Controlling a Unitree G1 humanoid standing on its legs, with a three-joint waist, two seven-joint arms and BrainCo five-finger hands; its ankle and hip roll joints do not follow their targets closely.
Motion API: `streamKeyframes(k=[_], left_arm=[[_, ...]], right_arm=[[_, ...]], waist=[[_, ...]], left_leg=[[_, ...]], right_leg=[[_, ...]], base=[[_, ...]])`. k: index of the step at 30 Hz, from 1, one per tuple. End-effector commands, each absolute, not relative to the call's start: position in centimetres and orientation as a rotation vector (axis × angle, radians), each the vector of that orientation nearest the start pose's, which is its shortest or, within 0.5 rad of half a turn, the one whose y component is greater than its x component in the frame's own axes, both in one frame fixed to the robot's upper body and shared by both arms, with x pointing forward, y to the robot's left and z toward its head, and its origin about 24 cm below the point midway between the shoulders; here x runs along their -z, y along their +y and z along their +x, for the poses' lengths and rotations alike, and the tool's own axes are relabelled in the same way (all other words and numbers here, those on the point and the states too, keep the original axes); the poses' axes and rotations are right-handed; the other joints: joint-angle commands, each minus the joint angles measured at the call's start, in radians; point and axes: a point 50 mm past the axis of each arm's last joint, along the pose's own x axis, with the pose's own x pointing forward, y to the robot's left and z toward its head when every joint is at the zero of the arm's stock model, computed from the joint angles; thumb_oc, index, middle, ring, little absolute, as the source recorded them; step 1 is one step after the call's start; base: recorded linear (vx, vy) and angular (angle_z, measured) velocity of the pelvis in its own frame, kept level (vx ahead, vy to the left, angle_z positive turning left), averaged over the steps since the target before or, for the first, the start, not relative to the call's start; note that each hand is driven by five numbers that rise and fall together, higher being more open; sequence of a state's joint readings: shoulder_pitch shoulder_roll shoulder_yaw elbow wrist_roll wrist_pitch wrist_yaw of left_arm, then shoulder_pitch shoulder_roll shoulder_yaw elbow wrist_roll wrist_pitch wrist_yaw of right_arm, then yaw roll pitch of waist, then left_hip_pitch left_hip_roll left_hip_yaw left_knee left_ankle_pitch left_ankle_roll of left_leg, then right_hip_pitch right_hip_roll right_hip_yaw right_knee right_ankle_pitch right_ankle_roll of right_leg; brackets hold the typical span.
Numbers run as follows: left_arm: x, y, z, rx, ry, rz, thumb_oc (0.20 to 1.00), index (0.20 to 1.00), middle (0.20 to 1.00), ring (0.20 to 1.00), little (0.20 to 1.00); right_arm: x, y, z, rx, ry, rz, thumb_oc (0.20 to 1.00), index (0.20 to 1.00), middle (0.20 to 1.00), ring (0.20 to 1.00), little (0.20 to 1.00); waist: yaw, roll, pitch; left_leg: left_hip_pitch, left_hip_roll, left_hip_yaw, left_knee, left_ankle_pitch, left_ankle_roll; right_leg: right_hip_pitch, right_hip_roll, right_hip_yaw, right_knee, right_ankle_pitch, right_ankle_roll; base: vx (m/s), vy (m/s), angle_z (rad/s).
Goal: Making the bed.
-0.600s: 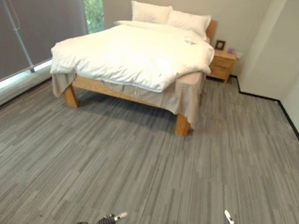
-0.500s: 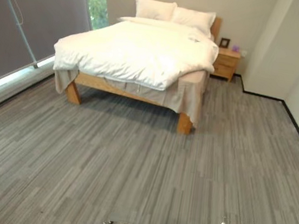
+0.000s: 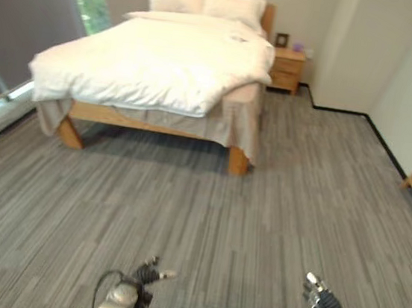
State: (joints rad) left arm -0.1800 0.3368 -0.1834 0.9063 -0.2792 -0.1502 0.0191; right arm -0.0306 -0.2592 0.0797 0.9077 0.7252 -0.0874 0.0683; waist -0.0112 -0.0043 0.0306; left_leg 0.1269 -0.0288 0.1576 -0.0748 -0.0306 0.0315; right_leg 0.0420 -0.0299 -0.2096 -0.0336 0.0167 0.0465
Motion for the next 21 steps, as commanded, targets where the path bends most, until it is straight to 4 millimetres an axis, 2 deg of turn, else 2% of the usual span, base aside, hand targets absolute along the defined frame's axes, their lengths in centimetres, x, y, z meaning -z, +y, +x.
streamKeyframes(k=[1,2,5,8,14,16,18,20,21], left_arm=[[5.9,22.9,25.8,-0.110,0.446,0.094,1.000,1.000,1.000,1.000,1.000],[5.9,22.9,25.8,-0.110,0.446,0.095,1.000,1.000,1.000,1.000,1.000],[5.3,22.2,25.8,-0.074,0.405,0.084,1.000,1.000,1.000,1.000,1.000],[5.6,22.0,24.9,-0.065,0.410,0.071,1.000,1.000,1.000,1.000,1.000],[7.0,22.2,23.6,-0.100,0.475,0.071,1.000,1.000,1.000,1.000,1.000],[7.3,22.1,23.2,-0.109,0.481,0.053,1.000,1.000,1.000,1.000,1.000],[7.0,22.1,23.2,-0.110,0.466,0.048,1.000,1.000,1.000,1.000,1.000],[5.9,22.2,23.6,-0.091,0.421,0.107,1.000,1.000,1.000,1.000,1.000],[5.7,22.3,23.7,-0.097,0.411,0.110,1.000,1.000,1.000,1.000,1.000]], right_arm=[[9.5,-22.9,20.6,0.251,0.565,0.362,1.000,1.000,1.000,1.000,1.000],[9.5,-22.9,20.6,0.251,0.565,0.362,1.000,1.000,1.000,1.000,1.000],[8.9,-21.8,21.1,0.100,0.568,0.191,1.000,1.000,1.000,1.000,1.000],[8.0,-21.2,21.4,-0.046,0.548,-0.051,1.000,1.000,1.000,1.000,1.000],[8.0,-22.1,21.0,-0.022,0.557,-0.093,1.000,1.000,1.000,1.000,1.000],[7.8,-22.6,21.2,0.005,0.547,-0.086,1.000,1.000,1.000,1.000,1.000],[7.5,-22.7,21.5,0.017,0.531,-0.078,1.000,1.000,1.000,1.000,1.000],[7.1,-21.8,22.2,0.008,0.503,-0.046,1.000,1.000,1.000,1.000,1.000],[7.0,-21.3,22.4,-0.003,0.491,-0.027,1.000,1.000,1.000,1.000,1.000]], waist=[[0.016,-0.023,-0.020],[0.016,-0.023,-0.020],[0.021,-0.026,-0.012],[0.025,-0.027,-0.002],[0.025,-0.027,0.011],[0.028,-0.022,0.023],[0.030,-0.017,0.041],[0.024,-0.002,0.096],[0.020,0.010,0.110]], left_leg=[[-0.007,0.016,0.033,-0.013,0.032,-0.052],[-0.007,0.016,0.033,-0.013,0.032,-0.052],[-0.006,0.015,0.032,-0.013,0.030,-0.048],[-0.011,0.014,0.028,-0.013,0.029,-0.046],[-0.018,0.004,0.012,-0.013,0.019,-0.037],[-0.023,-0.004,0.010,-0.013,0.010,-0.025],[-0.028,-0.011,0.003,-0.008,0.001,-0.007],[0.001,-0.022,-0.006,-0.004,-0.034,0.037],[0.018,-0.013,-0.006,-0.002,-0.038,0.040]], right_leg=[[0.039,-0.078,0.008,-0.025,0.061,0.088],[0.040,-0.078,0.008,-0.025,0.061,0.088],[0.037,-0.078,0.009,-0.024,0.061,0.090],[0.036,-0.083,0.009,-0.027,0.062,0.092],[0.036,-0.094,0.009,-0.022,0.055,0.097],[0.009,-0.109,0.017,0.032,0.041,0.103],[-0.042,-0.123,0.031,0.140,0.037,0.107],[-0.214,-0.161,0.047,0.509,0.162,0.144],[-0.257,-0.158,0.047,0.586,0.168,0.147]], base=[[0.01,0.012,-0.11],[0.03,0.016,-0.03],[0.05,0.021,-0.09],[0.07,0.035,-0.08],[0.09,0.070,0.04],[0.10,0.154,0.07],[0.08,0.190,-0.05],[0.18,0.323,-0.15],[0.27,0.209,-0.05]])
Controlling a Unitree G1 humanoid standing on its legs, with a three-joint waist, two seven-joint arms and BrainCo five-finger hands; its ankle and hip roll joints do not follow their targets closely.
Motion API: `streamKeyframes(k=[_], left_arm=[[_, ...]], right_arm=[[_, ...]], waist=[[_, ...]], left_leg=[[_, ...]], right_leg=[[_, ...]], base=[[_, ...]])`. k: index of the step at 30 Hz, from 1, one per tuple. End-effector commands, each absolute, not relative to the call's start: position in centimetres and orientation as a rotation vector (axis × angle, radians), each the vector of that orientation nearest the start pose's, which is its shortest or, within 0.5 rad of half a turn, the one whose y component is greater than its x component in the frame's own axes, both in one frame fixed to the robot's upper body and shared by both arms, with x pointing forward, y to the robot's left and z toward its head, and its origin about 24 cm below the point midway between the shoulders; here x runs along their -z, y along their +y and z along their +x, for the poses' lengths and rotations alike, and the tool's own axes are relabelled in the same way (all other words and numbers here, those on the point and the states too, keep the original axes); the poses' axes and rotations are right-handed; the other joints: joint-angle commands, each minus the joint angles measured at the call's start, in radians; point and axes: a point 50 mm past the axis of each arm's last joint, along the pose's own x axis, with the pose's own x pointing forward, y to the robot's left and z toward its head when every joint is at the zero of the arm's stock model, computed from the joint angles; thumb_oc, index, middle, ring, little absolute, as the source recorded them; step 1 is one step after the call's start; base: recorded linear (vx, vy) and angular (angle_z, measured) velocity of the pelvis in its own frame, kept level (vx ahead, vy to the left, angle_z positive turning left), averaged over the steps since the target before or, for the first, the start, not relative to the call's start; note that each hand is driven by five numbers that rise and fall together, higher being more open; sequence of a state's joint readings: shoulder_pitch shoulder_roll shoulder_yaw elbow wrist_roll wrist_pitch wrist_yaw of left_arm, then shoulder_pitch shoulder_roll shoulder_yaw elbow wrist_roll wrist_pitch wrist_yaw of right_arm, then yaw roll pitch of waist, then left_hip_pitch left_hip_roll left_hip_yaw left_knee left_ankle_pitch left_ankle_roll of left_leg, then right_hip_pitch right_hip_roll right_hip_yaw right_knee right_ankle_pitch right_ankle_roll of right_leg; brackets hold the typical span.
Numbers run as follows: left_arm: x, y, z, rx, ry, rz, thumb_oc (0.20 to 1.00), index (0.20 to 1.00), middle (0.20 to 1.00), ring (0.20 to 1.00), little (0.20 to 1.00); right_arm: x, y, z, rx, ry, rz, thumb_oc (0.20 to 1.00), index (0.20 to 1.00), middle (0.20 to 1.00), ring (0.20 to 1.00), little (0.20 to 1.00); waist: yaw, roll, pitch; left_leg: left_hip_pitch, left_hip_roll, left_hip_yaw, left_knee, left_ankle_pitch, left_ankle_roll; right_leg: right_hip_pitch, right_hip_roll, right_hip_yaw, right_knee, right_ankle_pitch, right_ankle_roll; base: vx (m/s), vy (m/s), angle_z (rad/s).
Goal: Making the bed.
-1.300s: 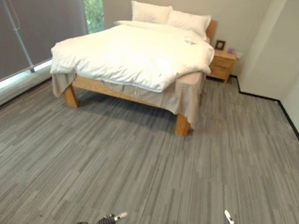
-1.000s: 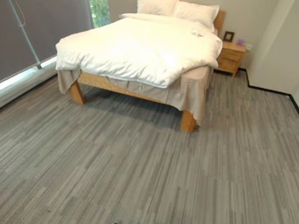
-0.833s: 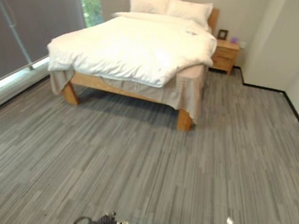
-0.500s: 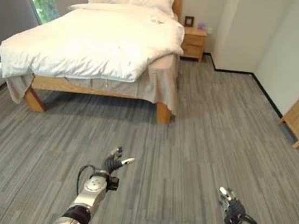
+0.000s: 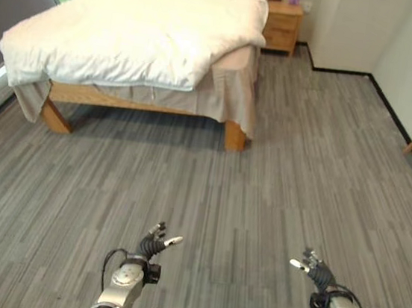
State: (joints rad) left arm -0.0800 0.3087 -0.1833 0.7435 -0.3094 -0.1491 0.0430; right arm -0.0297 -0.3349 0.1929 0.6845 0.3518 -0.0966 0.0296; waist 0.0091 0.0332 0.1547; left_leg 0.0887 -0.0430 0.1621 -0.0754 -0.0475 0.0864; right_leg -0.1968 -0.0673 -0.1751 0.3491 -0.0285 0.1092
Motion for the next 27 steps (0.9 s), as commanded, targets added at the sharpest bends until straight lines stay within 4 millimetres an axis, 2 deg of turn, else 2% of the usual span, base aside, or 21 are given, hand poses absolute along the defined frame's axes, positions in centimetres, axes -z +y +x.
streamKeyframes(k=[1,2,4,5,6,8,9,10,11,12,13,15,16,17,19,20,21,22,24,26,27], left_arm=[[5.5,22.4,23.6,-0.098,0.399,0.112,1.000,1.000,1.000,1.000,1.000],[5.1,22.6,23.8,-0.101,0.382,0.115,1.000,1.000,1.000,1.000,1.000],[3.4,22.6,24.7,-0.084,0.304,0.150,1.000,1.000,1.000,1.000,1.000],[3.1,22.5,25.0,-0.081,0.284,0.153,1.000,1.000,1.000,1.000,1.000],[2.6,22.3,25.3,-0.069,0.264,0.151,1.000,1.000,1.000,1.000,1.000],[1.9,22.0,25.6,-0.051,0.230,0.158,1.000,1.000,1.000,1.000,1.000],[1.3,21.3,25.6,-0.009,0.200,0.156,1.000,1.000,1.000,1.000,1.000],[1.3,21.3,25.6,-0.009,0.200,0.157,1.000,1.000,1.000,1.000,1.000],[1.7,20.9,25.1,0.010,0.214,0.149,1.000,1.000,1.000,1.000,1.000],[1.7,20.9,25.1,0.009,0.214,0.149,1.000,1.000,1.000,1.000,1.000],[1.6,20.4,25.5,0.027,0.219,0.128,1.000,1.000,1.000,1.000,1.000],[0.8,20.0,26.0,0.039,0.182,0.106,1.000,1.000,1.000,1.000,1.000],[0.7,20.0,26.0,0.039,0.182,0.106,1.000,1.000,1.000,1.000,1.000],[0.2,19.3,26.5,0.078,0.161,0.106,1.000,1.000,1.000,1.000,1.000],[0.7,19.2,26.4,0.086,0.179,0.100,1.000,1.000,1.000,1.000,1.000],[0.8,19.1,26.3,0.083,0.183,0.090,1.000,1.000,1.000,1.000,1.000],[1.6,19.2,25.6,0.085,0.210,0.090,1.000,1.000,1.000,1.000,1.000],[1.6,19.2,25.6,0.085,0.210,0.089,1.000,1.000,1.000,1.000,1.000],[2.1,19.3,24.9,0.092,0.230,0.098,1.000,1.000,1.000,1.000,1.000],[2.4,19.5,24.4,0.091,0.244,0.100,1.000,1.000,1.000,1.000,1.000],[2.5,19.7,24.1,0.091,0.250,0.101,1.000,1.000,1.000,1.000,1.000]], right_arm=[[6.9,-21.0,22.4,-0.016,0.485,-0.019,1.000,1.000,1.000,1.000,1.000],[6.8,-20.6,22.5,-0.032,0.481,-0.015,1.000,1.000,1.000,1.000,1.000],[6.2,-21.1,22.0,-0.045,0.454,-0.036,1.000,1.000,1.000,1.000,1.000],[6.3,-21.6,21.6,-0.022,0.456,-0.028,1.000,1.000,1.000,1.000,1.000],[6.4,-21.8,21.2,-0.012,0.456,-0.024,1.000,1.000,1.000,1.000,1.000],[6.5,-22.4,20.3,-0.004,0.466,-0.034,1.000,1.000,1.000,1.000,1.000],[6.4,-23.0,19.7,-0.007,0.472,-0.055,1.000,1.000,1.000,1.000,1.000],[6.4,-23.0,19.7,-0.008,0.472,-0.054,1.000,1.000,1.000,1.000,1.000],[7.0,-23.2,19.2,-0.012,0.505,-0.071,1.000,1.000,1.000,1.000,1.000],[7.0,-23.2,19.2,-0.013,0.505,-0.071,1.000,1.000,1.000,1.000,1.000],[6.8,-23.5,19.5,0.017,0.501,-0.048,1.000,1.000,1.000,1.000,1.000],[6.3,-23.5,19.9,0.038,0.465,0.023,1.000,1.000,1.000,1.000,1.000],[6.3,-23.5,19.9,0.038,0.465,0.023,1.000,1.000,1.000,1.000,1.000],[5.7,-23.9,20.8,0.045,0.447,-0.025,1.000,1.000,1.000,1.000,1.000],[4.6,-24.0,22.0,0.034,0.400,-0.059,1.000,1.000,1.000,1.000,1.000],[4.1,-23.9,22.4,0.029,0.373,-0.054,1.000,1.000,1.000,1.000,1.000],[3.6,-23.6,22.7,0.001,0.348,-0.066,1.000,1.000,1.000,1.000,1.000],[3.6,-23.6,22.7,0.001,0.348,-0.067,1.000,1.000,1.000,1.000,1.000],[3.4,-23.0,23.2,-0.043,0.337,-0.104,1.000,1.000,1.000,1.000,1.000],[2.8,-22.7,23.9,-0.065,0.312,-0.125,1.000,1.000,1.000,1.000,1.000],[2.7,-22.6,24.1,-0.073,0.310,-0.129,1.000,1.000,1.000,1.000,1.000]], waist=[[-0.004,-0.022,-0.007],[-0.014,-0.020,-0.006],[-0.067,-0.031,0.000],[-0.088,-0.034,-0.001],[-0.102,-0.041,-0.006],[-0.119,-0.037,-0.014],[-0.124,-0.030,-0.032],[-0.127,-0.033,-0.034],[-0.129,-0.023,-0.047],[-0.132,-0.026,-0.049],[-0.114,-0.058,-0.041],[-0.083,-0.097,-0.008],[-0.082,-0.093,-0.007],[-0.035,-0.109,0.025],[0.007,-0.119,0.025],[0.020,-0.109,0.015],[0.052,-0.102,-0.003],[0.053,-0.105,-0.003],[0.100,-0.091,-0.021],[0.123,-0.079,-0.041],[0.131,-0.077,-0.050]], left_leg=[[0.069,0.009,-0.018,0.005,-0.015,-0.019],[0.094,0.015,-0.022,0.003,-0.014,-0.027],[0.191,0.039,-0.082,0.006,-0.055,-0.083],[0.218,0.052,-0.102,0.005,-0.059,-0.101],[0.233,0.056,-0.119,0.001,-0.055,-0.116],[0.277,0.086,-0.142,0.005,-0.055,-0.136],[0.283,0.120,-0.169,0.079,-0.006,-0.168],[0.280,0.117,-0.172,0.079,-0.003,-0.168],[0.230,0.168,-0.162,0.258,0.179,-0.220],[0.227,0.165,-0.166,0.257,0.182,-0.220],[0.042,0.218,-0.116,0.612,0.337,-0.226],[-0.106,0.256,-0.060,0.828,0.326,-0.171],[-0.108,0.260,-0.062,0.834,0.322,-0.171],[-0.274,0.221,-0.061,0.915,0.258,-0.159],[-0.397,0.191,-0.040,0.850,0.209,-0.158],[-0.410,0.179,-0.010,0.698,0.215,-0.157],[-0.420,0.132,0.022,0.454,0.230,-0.146],[-0.413,0.128,0.026,0.439,0.238,-0.145],[-0.391,0.049,0.002,0.180,0.269,-0.137],[-0.393,0.030,0.071,0.039,0.312,-0.148],[-0.391,0.028,0.102,0.027,0.324,-0.148]], right_leg=[[-0.060,-0.127,0.006,0.231,0.203,0.087],[-0.086,-0.128,-0.002,0.207,0.193,0.082],[-0.129,-0.098,0.007,-0.125,0.189,0.072],[-0.140,-0.070,0.029,-0.274,0.224,0.080],[-0.157,-0.061,0.054,-0.347,0.247,0.093],[-0.171,-0.055,0.036,-0.400,0.300,0.114],[-0.154,-0.049,0.014,-0.345,0.291,0.099],[-0.156,-0.054,0.013,-0.345,0.292,0.099],[-0.107,-0.008,0.019,-0.308,0.260,0.046],[-0.109,-0.012,0.018,-0.309,0.261,0.046],[-0.002,0.006,-0.004,-0.319,0.204,-0.025],[0.090,0.029,-0.005,-0.344,0.142,-0.087],[0.089,0.033,-0.007,-0.343,0.142,-0.087],[0.165,0.033,0.016,-0.362,0.111,-0.096],[0.239,0.029,0.017,-0.383,0.082,-0.092],[0.262,0.040,0.012,-0.387,0.064,-0.086],[0.313,0.055,0.027,-0.395,0.034,-0.076],[0.312,0.050,0.028,-0.395,0.034,-0.075],[0.383,0.084,0.051,-0.412,0.007,-0.063],[0.444,0.116,0.077,-0.423,-0.020,-0.059],[0.462,0.128,0.084,-0.423,-0.024,-0.058]], base=[[0.32,0.082,0.09],[0.55,-0.030,0.30],[0.83,-0.190,0.31],[0.75,-0.236,0.59],[0.61,-0.176,0.88],[0.71,-0.225,1.11],[0.61,-0.231,0.88],[0.79,-0.381,0.72],[0.39,-0.223,0.90],[0.79,-0.581,0.91],[0.56,-0.554,0.63],[0.54,-0.571,0.23],[0.45,-0.380,0.03],[0.48,-0.250,-0.17],[0.64,-0.216,0.23],[0.83,-0.060,0.11],[0.64,-0.009,-0.38],[0.63,-0.003,-0.42],[0.58,-0.011,-0.35],[0.64,-0.032,-0.23],[0.38,-0.023,-0.09]])
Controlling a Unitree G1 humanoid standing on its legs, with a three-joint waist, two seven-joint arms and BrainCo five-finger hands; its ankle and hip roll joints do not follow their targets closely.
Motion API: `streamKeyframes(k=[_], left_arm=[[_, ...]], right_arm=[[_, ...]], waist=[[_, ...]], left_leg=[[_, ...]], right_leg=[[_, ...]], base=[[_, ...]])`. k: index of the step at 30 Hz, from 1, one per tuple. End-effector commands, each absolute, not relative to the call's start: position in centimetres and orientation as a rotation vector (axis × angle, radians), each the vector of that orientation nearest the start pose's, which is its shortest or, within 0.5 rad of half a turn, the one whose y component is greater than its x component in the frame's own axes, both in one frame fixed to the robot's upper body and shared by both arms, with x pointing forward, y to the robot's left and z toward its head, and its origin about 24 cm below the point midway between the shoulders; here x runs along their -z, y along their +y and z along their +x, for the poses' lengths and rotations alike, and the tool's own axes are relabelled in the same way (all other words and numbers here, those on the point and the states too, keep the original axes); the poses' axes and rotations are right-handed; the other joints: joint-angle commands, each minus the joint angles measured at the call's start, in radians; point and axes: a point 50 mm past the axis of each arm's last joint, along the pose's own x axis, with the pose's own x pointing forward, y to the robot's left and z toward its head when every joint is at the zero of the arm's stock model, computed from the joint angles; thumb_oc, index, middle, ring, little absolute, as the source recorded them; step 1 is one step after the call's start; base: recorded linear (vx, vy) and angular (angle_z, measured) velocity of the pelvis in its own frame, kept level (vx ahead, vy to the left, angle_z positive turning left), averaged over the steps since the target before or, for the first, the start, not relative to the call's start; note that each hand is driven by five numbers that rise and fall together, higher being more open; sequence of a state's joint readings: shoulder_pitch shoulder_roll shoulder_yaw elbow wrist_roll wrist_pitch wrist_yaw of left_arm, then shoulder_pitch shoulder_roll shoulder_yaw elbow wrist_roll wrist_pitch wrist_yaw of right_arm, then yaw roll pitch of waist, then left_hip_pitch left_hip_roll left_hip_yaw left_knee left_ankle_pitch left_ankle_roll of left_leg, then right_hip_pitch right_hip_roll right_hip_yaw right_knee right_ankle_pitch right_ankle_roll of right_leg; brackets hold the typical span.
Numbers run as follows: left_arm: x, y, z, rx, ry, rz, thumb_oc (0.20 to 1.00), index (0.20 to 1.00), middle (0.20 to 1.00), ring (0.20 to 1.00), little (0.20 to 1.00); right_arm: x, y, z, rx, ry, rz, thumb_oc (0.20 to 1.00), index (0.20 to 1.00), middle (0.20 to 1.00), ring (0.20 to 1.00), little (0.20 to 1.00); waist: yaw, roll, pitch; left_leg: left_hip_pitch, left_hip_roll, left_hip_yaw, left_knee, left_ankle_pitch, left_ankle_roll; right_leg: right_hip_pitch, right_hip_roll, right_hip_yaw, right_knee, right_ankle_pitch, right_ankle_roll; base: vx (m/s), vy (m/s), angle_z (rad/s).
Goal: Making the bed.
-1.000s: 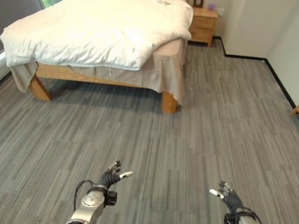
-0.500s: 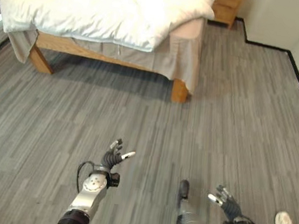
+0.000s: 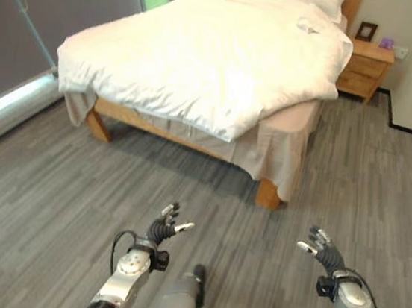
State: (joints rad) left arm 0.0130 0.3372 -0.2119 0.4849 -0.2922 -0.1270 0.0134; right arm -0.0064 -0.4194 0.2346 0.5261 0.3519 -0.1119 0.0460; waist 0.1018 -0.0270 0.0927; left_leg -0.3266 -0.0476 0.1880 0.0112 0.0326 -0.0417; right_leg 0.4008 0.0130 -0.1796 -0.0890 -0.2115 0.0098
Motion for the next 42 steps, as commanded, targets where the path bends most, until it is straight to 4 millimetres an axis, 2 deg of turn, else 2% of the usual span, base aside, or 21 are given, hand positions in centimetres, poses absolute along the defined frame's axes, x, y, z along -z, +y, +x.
streamKeyframes(k=[1,3,4,5,6,9,10,11,12,14,15,16,18,21,24,25,27,29,33,38,42], left_arm=[[2.5,19.7,24.1,0.091,0.250,0.101,1.000,1.000,1.000,1.000,1.000],[2.5,20.3,23.2,0.080,0.249,0.108,1.000,1.000,1.000,1.000,1.000],[2.8,20.5,22.9,0.077,0.262,0.122,1.000,1.000,1.000,1.000,1.000],[2.7,20.7,23.0,0.078,0.262,0.129,1.000,1.000,1.000,1.000,1.000],[2.2,21.0,23.4,0.073,0.241,0.146,1.000,1.000,1.000,1.000,1.000],[1.6,21.1,24.0,0.079,0.216,0.181,1.000,1.000,1.000,1.000,1.000],[1.0,21.0,24.6,0.086,0.192,0.201,1.000,1.000,1.000,1.000,1.000],[1.0,21.0,24.6,0.086,0.192,0.201,1.000,1.000,1.000,1.000,1.000],[0.6,20.8,25.0,0.100,0.175,0.206,1.000,1.000,1.000,1.000,1.000],[0.4,20.4,25.3,0.127,0.163,0.206,1.000,1.000,1.000,1.000,1.000],[0.3,20.3,25.4,0.138,0.160,0.225,1.000,1.000,1.000,1.000,1.000],[0.3,20.2,25.5,0.149,0.158,0.238,1.000,1.000,1.000,1.000,1.000],[0.9,19.6,25.2,0.180,0.176,0.250,1.000,1.000,1.000,1.000,1.000],[1.6,19.7,24.6,0.176,0.207,0.228,1.000,1.000,1.000,1.000,1.000],[2.4,20.0,23.3,0.185,0.243,0.183,1.000,1.000,1.000,1.000,1.000],[2.5,20.1,22.9,0.201,0.253,0.189,1.000,1.000,1.000,1.000,1.000],[2.6,20.2,22.7,0.204,0.259,0.186,1.000,1.000,1.000,1.000,1.000],[2.8,20.4,22.1,0.211,0.274,0.170,1.000,1.000,1.000,1.000,1.000],[3.7,20.0,21.3,0.234,0.313,0.139,1.000,1.000,1.000,1.000,1.000],[4.2,19.1,20.8,0.270,0.339,0.119,1.000,1.000,1.000,1.000,1.000],[3.7,19.0,21.4,0.268,0.328,0.113,1.000,1.000,1.000,1.000,1.000]], right_arm=[[2.7,-22.6,24.1,-0.074,0.310,-0.129,1.000,1.000,1.000,1.000,1.000],[2.6,-21.2,24.4,-0.118,0.291,-0.112,1.000,1.000,1.000,1.000,1.000],[3.0,-20.4,24.4,-0.137,0.299,-0.100,1.000,1.000,1.000,1.000,1.000],[3.1,-19.9,24.6,-0.148,0.300,-0.104,1.000,1.000,1.000,1.000,1.000],[2.9,-19.0,25.1,-0.171,0.295,-0.097,1.000,1.000,1.000,1.000,1.000],[2.8,-18.6,25.3,-0.187,0.288,-0.100,1.000,1.000,1.000,1.000,1.000],[2.4,-18.8,25.5,-0.180,0.273,-0.105,1.000,1.000,1.000,1.000,1.000],[2.4,-18.8,25.5,-0.180,0.273,-0.105,1.000,1.000,1.000,1.000,1.000],[2.2,-19.0,25.5,-0.168,0.264,-0.097,1.000,1.000,1.000,1.000,1.000],[1.8,-19.7,25.3,-0.148,0.249,-0.099,1.000,1.000,1.000,1.000,1.000],[1.5,-20.0,25.3,-0.141,0.238,-0.111,1.000,1.000,1.000,1.000,1.000],[1.0,-20.3,25.2,-0.134,0.218,-0.121,1.000,1.000,1.000,1.000,1.000],[1.5,-20.3,25.0,-0.136,0.237,-0.122,1.000,1.000,1.000,1.000,1.000],[0.9,-20.4,25.3,-0.152,0.215,-0.148,1.000,1.000,1.000,1.000,1.000],[-1.4,-22.1,26.3,-0.147,0.143,-0.223,1.000,1.000,1.000,1.000,1.000],[-3.4,-23.1,27.3,-0.144,0.084,-0.285,1.000,1.000,1.000,1.000,1.000],[-4.8,-23.9,27.9,-0.144,0.051,-0.338,1.000,1.000,1.000,1.000,1.000],[-8.4,-25.4,29.3,-0.135,-0.038,-0.452,1.000,1.000,1.000,1.000,1.000],[-14.6,-25.8,32.4,-0.124,-0.191,-0.611,1.000,1.000,1.000,1.000,1.000],[-18.7,-24.7,36.5,-0.106,-0.211,-0.818,1.000,1.000,1.000,1.000,1.000],[-20.7,-23.1,39.6,-0.030,-0.191,-0.860,1.000,1.000,1.000,1.000,1.000]], waist=[[0.041,-0.018,0.014],[0.058,-0.037,-0.030],[0.085,-0.071,-0.044],[0.098,-0.089,-0.040],[0.094,-0.071,-0.010],[0.054,-0.041,0.007],[0.021,-0.006,0.022],[0.019,-0.005,0.021],[0.001,0.002,0.025],[-0.017,-0.009,0.023],[-0.030,-0.013,0.029],[-0.045,-0.023,0.027],[-0.019,-0.049,-0.002],[-0.015,-0.054,-0.027],[0.000,-0.055,-0.049],[0.004,-0.058,-0.048],[0.008,-0.060,-0.047],[0.015,-0.066,-0.046],[0.032,-0.076,-0.048],[0.069,-0.089,-0.042],[0.104,-0.089,-0.018]], left_leg=[[0.029,0.032,0.080,-0.064,0.245,-0.020],[0.084,0.011,0.135,-0.077,0.212,0.050],[0.097,-0.016,0.126,-0.048,0.176,0.078],[0.110,-0.024,0.147,-0.027,0.139,0.097],[0.177,0.022,0.149,-0.009,0.099,0.108],[0.254,0.027,0.110,-0.014,0.063,0.124],[0.326,0.031,0.070,-0.045,0.055,0.123],[0.325,0.032,0.068,-0.046,0.056,0.123],[0.360,0.030,0.037,-0.059,0.046,0.109],[0.385,0.019,-0.005,-0.063,0.022,0.079],[0.400,0.020,-0.030,-0.069,0.014,0.075],[0.405,0.015,-0.061,-0.074,0.012,0.072],[0.411,0.008,-0.069,-0.094,0.006,0.069],[0.403,0.009,-0.085,-0.098,0.009,0.061],[0.381,0.016,-0.105,-0.098,0.011,0.048],[0.376,0.018,-0.112,-0.098,0.011,0.045],[0.375,0.019,-0.115,-0.098,0.011,0.044],[0.373,0.019,-0.121,-0.098,0.009,0.040],[0.366,0.018,-0.133,-0.098,0.008,0.036],[0.357,0.021,-0.145,-0.098,0.011,0.032],[0.335,0.022,-0.162,-0.098,0.021,0.031]], right_leg=[[-0.134,0.045,0.092,0.015,0.159,0.042],[-0.115,0.039,0.100,0.082,0.129,0.056],[-0.124,0.008,0.083,0.182,0.202,0.103],[-0.164,-0.016,0.070,0.306,0.297,0.176],[-0.297,-0.028,0.064,0.624,0.463,0.252],[-0.403,-0.075,0.059,0.699,0.444,0.248],[-0.513,-0.130,0.012,0.695,0.371,0.189],[-0.513,-0.128,0.009,0.692,0.373,0.187],[-0.535,-0.178,-0.018,0.563,0.344,0.159],[-0.526,-0.258,-0.043,0.323,0.372,0.160],[-0.514,-0.260,-0.030,0.279,0.398,0.176],[-0.485,-0.213,0.030,0.233,0.362,0.174],[-0.423,-0.205,-0.006,0.148,0.356,0.178],[-0.387,-0.188,-0.013,0.093,0.364,0.178],[-0.364,-0.174,-0.045,0.062,0.345,0.167],[-0.364,-0.169,-0.050,0.066,0.338,0.163],[-0.361,-0.167,-0.052,0.067,0.335,0.161],[-0.355,-0.165,-0.063,0.062,0.333,0.161],[-0.348,-0.160,-0.075,0.054,0.333,0.161],[-0.351,-0.153,-0.081,0.051,0.327,0.156],[-0.361,-0.149,-0.091,0.048,0.331,0.153]], base=[[0.59,-0.030,-0.11],[0.67,0.013,-0.16],[0.43,0.071,-0.25],[0.52,0.020,-0.42],[0.34,0.001,-0.52],[0.44,0.062,-0.08],[0.39,0.078,0.52],[0.35,-0.008,0.54],[0.25,-0.116,0.85],[0.33,-0.192,0.97],[0.24,-0.177,0.92],[0.21,-0.152,0.85],[0.19,-0.155,0.86],[0.14,-0.128,0.75],[0.09,-0.084,0.16],[0.06,-0.046,-0.25],[0.03,-0.025,-0.46],[0.04,-0.019,0.05],[0.03,0.002,0.04],[0.01,0.000,0.12],[-0.02,-0.003,0.07]])
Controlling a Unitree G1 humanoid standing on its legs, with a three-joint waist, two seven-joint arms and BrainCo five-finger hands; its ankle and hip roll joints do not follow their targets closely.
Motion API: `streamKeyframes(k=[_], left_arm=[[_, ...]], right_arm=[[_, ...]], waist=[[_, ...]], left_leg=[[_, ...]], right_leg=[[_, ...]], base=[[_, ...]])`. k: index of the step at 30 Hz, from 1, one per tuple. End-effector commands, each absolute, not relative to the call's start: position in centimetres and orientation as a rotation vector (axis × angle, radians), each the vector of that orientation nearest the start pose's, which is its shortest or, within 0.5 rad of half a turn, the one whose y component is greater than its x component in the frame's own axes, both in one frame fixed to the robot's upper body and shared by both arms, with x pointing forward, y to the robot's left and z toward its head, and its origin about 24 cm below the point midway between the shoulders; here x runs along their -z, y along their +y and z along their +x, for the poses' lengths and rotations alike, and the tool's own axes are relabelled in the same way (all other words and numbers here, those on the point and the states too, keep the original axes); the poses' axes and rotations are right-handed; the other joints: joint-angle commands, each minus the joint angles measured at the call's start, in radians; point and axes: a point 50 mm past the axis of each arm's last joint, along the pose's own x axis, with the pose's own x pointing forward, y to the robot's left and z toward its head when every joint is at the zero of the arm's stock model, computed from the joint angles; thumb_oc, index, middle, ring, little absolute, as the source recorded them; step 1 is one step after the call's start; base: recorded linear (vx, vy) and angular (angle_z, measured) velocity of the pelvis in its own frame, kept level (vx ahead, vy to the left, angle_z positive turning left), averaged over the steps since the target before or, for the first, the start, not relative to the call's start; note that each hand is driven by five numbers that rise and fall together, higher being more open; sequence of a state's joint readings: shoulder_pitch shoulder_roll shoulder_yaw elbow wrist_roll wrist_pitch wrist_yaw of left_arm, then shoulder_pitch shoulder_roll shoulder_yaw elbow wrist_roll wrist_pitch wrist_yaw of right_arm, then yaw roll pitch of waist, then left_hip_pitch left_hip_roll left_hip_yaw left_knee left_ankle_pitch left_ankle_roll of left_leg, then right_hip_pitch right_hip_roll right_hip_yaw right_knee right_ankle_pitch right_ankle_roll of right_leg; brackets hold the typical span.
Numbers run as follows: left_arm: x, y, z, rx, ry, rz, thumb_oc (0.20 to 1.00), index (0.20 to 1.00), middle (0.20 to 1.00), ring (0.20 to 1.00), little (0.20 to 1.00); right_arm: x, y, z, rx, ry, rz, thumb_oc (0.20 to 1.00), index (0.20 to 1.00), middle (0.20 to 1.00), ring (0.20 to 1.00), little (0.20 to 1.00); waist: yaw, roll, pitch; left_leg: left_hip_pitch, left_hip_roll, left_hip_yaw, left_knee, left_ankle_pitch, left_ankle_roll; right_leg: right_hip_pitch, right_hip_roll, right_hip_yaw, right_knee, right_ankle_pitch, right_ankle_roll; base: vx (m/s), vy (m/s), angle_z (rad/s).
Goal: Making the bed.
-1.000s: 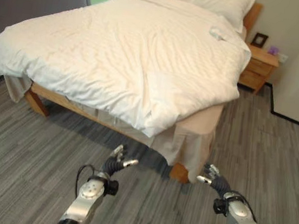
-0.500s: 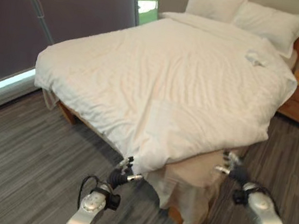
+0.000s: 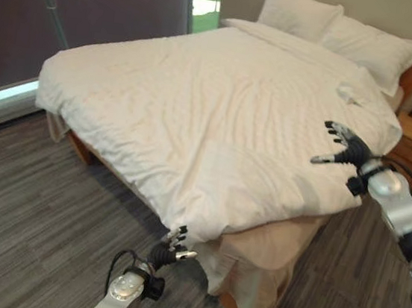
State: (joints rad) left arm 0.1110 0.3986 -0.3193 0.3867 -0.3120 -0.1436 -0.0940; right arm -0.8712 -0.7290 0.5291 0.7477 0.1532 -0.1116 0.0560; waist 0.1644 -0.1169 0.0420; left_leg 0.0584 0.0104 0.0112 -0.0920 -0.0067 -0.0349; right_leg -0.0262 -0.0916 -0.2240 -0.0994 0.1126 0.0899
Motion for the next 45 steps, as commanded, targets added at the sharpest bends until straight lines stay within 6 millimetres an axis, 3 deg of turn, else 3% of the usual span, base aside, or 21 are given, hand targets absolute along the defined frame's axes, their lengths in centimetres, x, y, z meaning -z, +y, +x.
streamKeyframes(k=[1,7,8,9,12,14,19,23,26,32,33,34,36,37,38,39,41,42,45], left_arm=[[3.7,19.0,21.4,0.267,0.328,0.113,1.000,1.000,1.000,1.000,1.000],[3.7,19.0,21.4,0.267,0.327,0.113,1.000,1.000,1.000,1.000,1.000],[3.2,18.7,22.0,0.295,0.306,0.137,1.000,1.000,1.000,1.000,1.000],[3.2,18.2,22.3,0.315,0.302,0.142,1.000,1.000,1.000,1.000,1.000],[3.1,17.9,22.5,0.330,0.300,0.152,1.000,1.000,1.000,1.000,1.000],[3.2,17.7,22.6,0.344,0.305,0.158,1.000,1.000,1.000,1.000,1.000],[2.5,16.8,23.7,0.375,0.266,0.174,1.000,1.000,1.000,1.000,1.000],[2.1,16.6,24.3,0.367,0.251,0.167,1.000,1.000,1.000,1.000,1.000],[2.1,16.4,24.6,0.365,0.250,0.171,1.000,1.000,1.000,1.000,1.000],[1.8,15.7,25.1,0.360,0.235,0.155,1.000,1.000,1.000,1.000,1.000],[1.8,15.7,25.1,0.360,0.235,0.155,1.000,1.000,1.000,1.000,1.000],[1.8,15.6,25.2,0.357,0.234,0.151,1.000,1.000,1.000,1.000,1.000],[1.8,15.4,25.4,0.346,0.230,0.136,1.000,1.000,1.000,1.000,1.000],[1.8,15.4,25.4,0.346,0.230,0.137,1.000,1.000,1.000,1.000,1.000],[1.8,15.5,25.5,0.327,0.229,0.129,1.000,1.000,1.000,1.000,1.000],[1.8,15.6,25.5,0.317,0.229,0.128,1.000,1.000,1.000,1.000,1.000],[1.9,15.8,25.5,0.303,0.235,0.119,1.000,1.000,1.000,1.000,1.000],[2.0,16.0,25.3,0.285,0.236,0.107,1.000,1.000,1.000,1.000,1.000],[2.1,16.4,25.3,0.260,0.238,0.105,1.000,1.000,1.000,1.000,1.000]], right_arm=[[-20.8,-23.1,39.6,-0.031,-0.192,-0.860,1.000,1.000,1.000,1.000,1.000],[-20.8,-23.1,39.6,-0.031,-0.193,-0.860,1.000,1.000,1.000,1.000,1.000],[-20.8,-21.4,41.0,-0.043,-0.140,-1.112,1.000,1.000,1.000,1.000,1.000],[-20.5,-21.0,41.4,-0.043,-0.122,-1.221,1.000,1.000,1.000,1.000,1.000],[-20.4,-21.0,41.6,-0.036,-0.110,-1.271,1.000,1.000,1.000,1.000,1.000],[-20.3,-20.7,41.7,-0.054,-0.103,-1.423,1.000,1.000,1.000,1.000,1.000],[-20.8,-21.2,41.9,-0.003,-0.097,-1.475,1.000,1.000,1.000,1.000,1.000],[-22.2,-19.6,42.2,-0.005,-0.160,-1.503,1.000,1.000,1.000,1.000,1.000],[-22.0,-19.2,42.4,-0.014,-0.157,-1.513,1.000,1.000,1.000,1.000,1.000],[-17.4,-19.5,42.2,-0.088,0.024,-1.562,1.000,1.000,1.000,1.000,1.000],[-17.4,-19.5,42.2,-0.089,0.023,-1.562,1.000,1.000,1.000,1.000,1.000],[-16.3,-19.8,42.0,-0.097,0.060,-1.547,1.000,1.000,1.000,1.000,1.000],[-11.4,-20.7,40.6,-0.163,0.201,-1.507,1.000,1.000,1.000,1.000,1.000],[-11.3,-20.7,40.6,-0.163,0.201,-1.507,1.000,1.000,1.000,1.000,1.000],[-8.3,-20.4,39.5,-0.222,0.260,-1.474,0.307,0.307,0.307,0.307,0.307],[-7.5,-20.0,39.2,-0.247,0.267,-1.461,0.200,0.200,0.200,0.200,0.200],[-6.5,-19.6,38.8,-0.281,0.279,-1.460,0.200,0.200,0.200,0.200,0.200],[-4.3,-19.3,37.6,-0.333,0.320,-1.444,0.200,0.200,0.200,0.200,0.200],[-3.4,-19.2,37.1,-0.346,0.334,-1.392,0.200,0.200,0.200,0.200,0.200]], waist=[[0.040,0.001,0.033],[0.040,0.001,0.033],[0.080,-0.002,0.059],[0.094,0.000,0.070],[0.105,0.000,0.076],[0.116,-0.001,0.085],[0.143,0.002,0.118],[0.157,-0.003,0.150],[0.160,-0.004,0.164],[0.177,0.004,0.205],[0.177,0.003,0.204],[0.178,0.006,0.209],[0.183,0.018,0.221],[0.183,0.018,0.220],[0.178,0.023,0.226],[0.174,0.023,0.228],[0.172,0.023,0.231],[0.162,0.023,0.234],[0.140,0.020,0.230]], left_leg=[[-0.050,-0.036,0.014,0.005,0.060,0.024],[-0.050,-0.036,0.014,0.005,0.060,0.024],[-0.087,-0.041,-0.013,0.005,0.068,0.021],[-0.118,-0.050,-0.038,0.005,0.079,0.020],[-0.138,-0.054,-0.054,0.005,0.085,0.018],[-0.154,-0.056,-0.065,0.005,0.090,0.016],[-0.211,-0.067,-0.097,0.005,0.108,0.012],[-0.260,-0.073,-0.110,0.005,0.122,0.007],[-0.276,-0.074,-0.112,0.005,0.126,0.005],[-0.299,-0.076,-0.121,0.005,0.129,0.001],[-0.299,-0.076,-0.121,0.005,0.129,0.001],[-0.304,-0.077,-0.124,0.005,0.131,0.001],[-0.313,-0.081,-0.131,0.005,0.133,0.002],[-0.313,-0.081,-0.131,0.005,0.133,0.002],[-0.315,-0.081,-0.128,0.005,0.132,0.002],[-0.314,-0.081,-0.125,0.005,0.131,0.003],[-0.311,-0.079,-0.121,0.005,0.129,0.003],[-0.307,-0.079,-0.115,0.005,0.126,0.006],[-0.306,-0.079,-0.106,0.005,0.124,0.011]], right_leg=[[0.066,-0.044,-0.047,0.059,0.007,0.073],[0.066,-0.044,-0.047,0.059,0.007,0.073],[0.053,-0.044,-0.067,0.052,0.007,0.072],[0.040,-0.047,-0.090,0.045,0.011,0.074],[0.031,-0.050,-0.105,0.040,0.013,0.075],[0.024,-0.050,-0.115,0.038,0.015,0.075],[-0.010,-0.053,-0.145,0.032,0.019,0.077],[-0.046,-0.050,-0.152,0.024,0.028,0.076],[-0.062,-0.049,-0.153,0.025,0.029,0.074],[-0.077,-0.049,-0.163,0.023,0.030,0.073],[-0.077,-0.049,-0.163,0.023,0.030,0.073],[-0.079,-0.049,-0.167,0.023,0.030,0.073],[-0.085,-0.051,-0.174,0.021,0.032,0.074],[-0.085,-0.051,-0.174,0.021,0.032,0.074],[-0.089,-0.052,-0.171,0.020,0.032,0.075],[-0.091,-0.051,-0.167,0.020,0.032,0.075],[-0.091,-0.050,-0.162,0.021,0.032,0.075],[-0.093,-0.050,-0.154,0.023,0.032,0.074],[-0.099,-0.053,-0.140,0.026,0.035,0.074]], base=[[-0.01,-0.002,0.10],[-0.01,0.001,0.09],[-0.07,0.007,-0.03],[-0.08,0.009,-0.04],[-0.02,0.004,0.48],[-0.02,0.008,0.29],[-0.06,-0.002,0.23],[-0.04,-0.002,0.13],[-0.03,0.009,0.16],[0.00,0.003,0.01],[0.00,-0.004,0.08],[0.00,0.009,0.13],[-0.01,0.009,0.10],[-0.01,0.025,0.04],[-0.01,0.040,0.05],[-0.01,0.046,0.01],[0.00,0.013,-0.03],[0.00,0.020,-0.07],[-0.01,0.062,-0.12]])
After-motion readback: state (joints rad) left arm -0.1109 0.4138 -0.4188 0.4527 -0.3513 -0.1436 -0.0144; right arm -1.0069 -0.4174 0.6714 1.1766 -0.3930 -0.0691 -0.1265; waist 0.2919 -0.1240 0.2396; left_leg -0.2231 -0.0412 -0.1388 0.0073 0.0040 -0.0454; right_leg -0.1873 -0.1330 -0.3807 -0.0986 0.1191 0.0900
